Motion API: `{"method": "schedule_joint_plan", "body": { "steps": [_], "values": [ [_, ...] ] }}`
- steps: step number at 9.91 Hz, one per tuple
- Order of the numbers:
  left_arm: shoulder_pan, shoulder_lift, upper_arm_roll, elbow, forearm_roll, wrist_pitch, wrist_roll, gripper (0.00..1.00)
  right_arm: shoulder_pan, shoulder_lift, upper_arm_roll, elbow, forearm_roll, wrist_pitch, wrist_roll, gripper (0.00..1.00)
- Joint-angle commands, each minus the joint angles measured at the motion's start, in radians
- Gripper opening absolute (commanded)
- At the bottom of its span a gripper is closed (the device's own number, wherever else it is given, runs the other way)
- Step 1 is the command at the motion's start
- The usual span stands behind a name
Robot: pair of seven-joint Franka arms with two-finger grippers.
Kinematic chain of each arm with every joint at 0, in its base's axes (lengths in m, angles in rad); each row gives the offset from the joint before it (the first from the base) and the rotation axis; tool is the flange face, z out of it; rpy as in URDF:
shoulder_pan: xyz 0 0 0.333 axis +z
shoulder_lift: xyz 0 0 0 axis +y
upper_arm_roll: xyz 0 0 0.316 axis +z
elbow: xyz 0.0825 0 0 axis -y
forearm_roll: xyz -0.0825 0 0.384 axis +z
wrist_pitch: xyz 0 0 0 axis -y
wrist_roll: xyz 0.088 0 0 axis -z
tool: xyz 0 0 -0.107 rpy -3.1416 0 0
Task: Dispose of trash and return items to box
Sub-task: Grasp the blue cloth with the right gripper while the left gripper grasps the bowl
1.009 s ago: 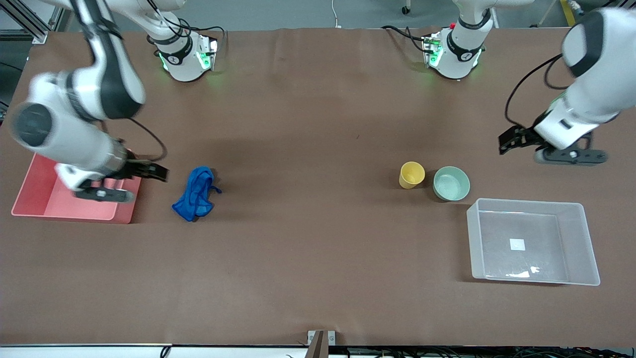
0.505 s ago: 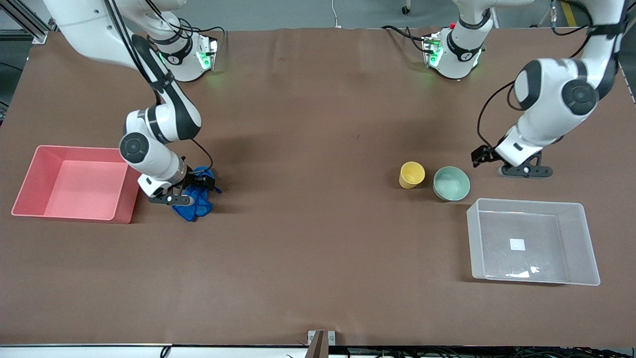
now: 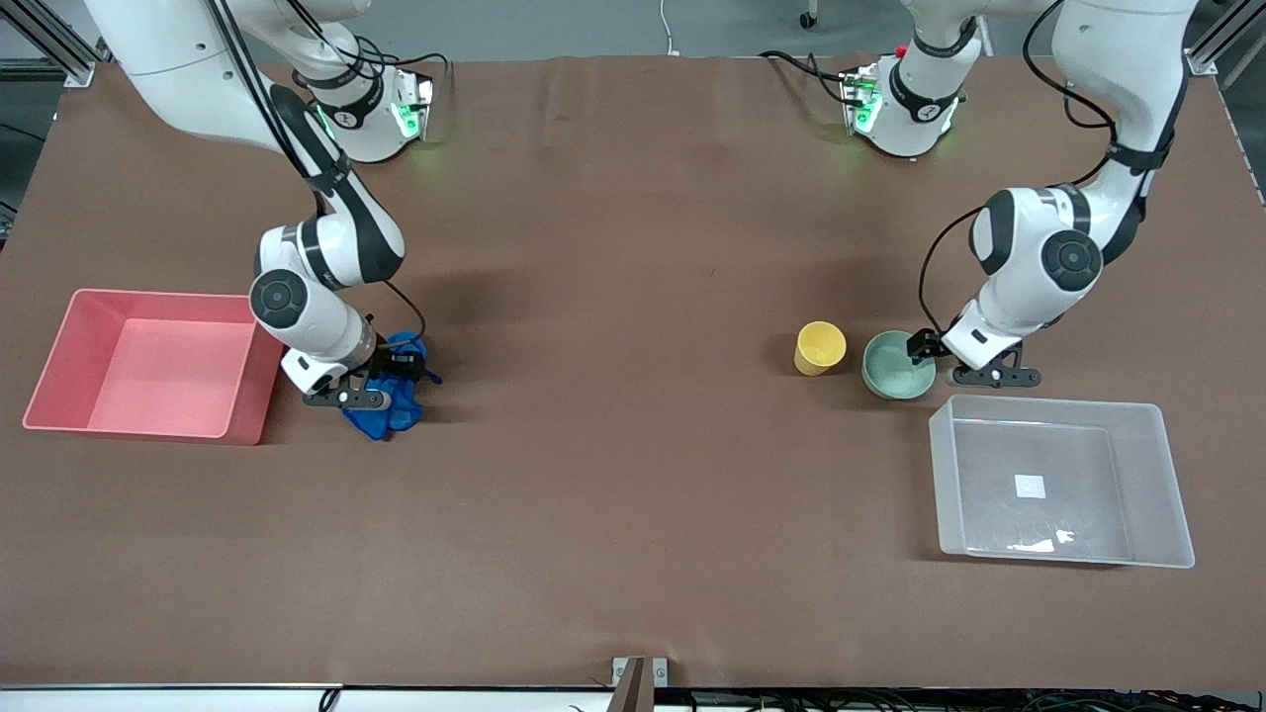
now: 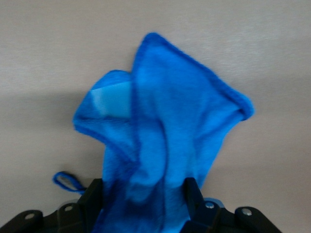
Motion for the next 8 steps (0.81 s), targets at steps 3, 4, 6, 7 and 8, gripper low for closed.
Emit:
{"method": "schedule_joint_plan", "body": {
  "steps": [3, 4, 6, 7, 8],
  "values": [
    [-0.01, 0.032, -0.001, 0.003, -0.004, 0.011, -0.071, 0.01, -0.01, 0.016, 0.003, -0.039, -0.035, 0.111, 0.019, 0.56],
    [-0.01, 0.026, -0.002, 0.004, -0.003, 0.011, -0.071, 0.0, -0.015, 0.016, 0.003, -0.041, -0.033, 0.108, 0.021, 0.25],
    [-0.008, -0.041, -0.004, -0.008, -0.003, -0.021, -0.051, 0.0, -0.01, 0.013, 0.006, -0.021, -0.033, 0.069, 0.112, 0.0],
    [-0.008, -0.11, -0.004, -0.014, -0.003, -0.096, -0.048, 0.0, -0.015, -0.002, 0.009, 0.018, -0.033, -0.036, 0.114, 0.0],
    [-0.002, -0.19, -0.003, -0.005, -0.003, -0.209, -0.031, 0.0, -0.018, -0.053, 0.01, 0.081, -0.031, -0.197, 0.119, 0.0]
  ]
}}
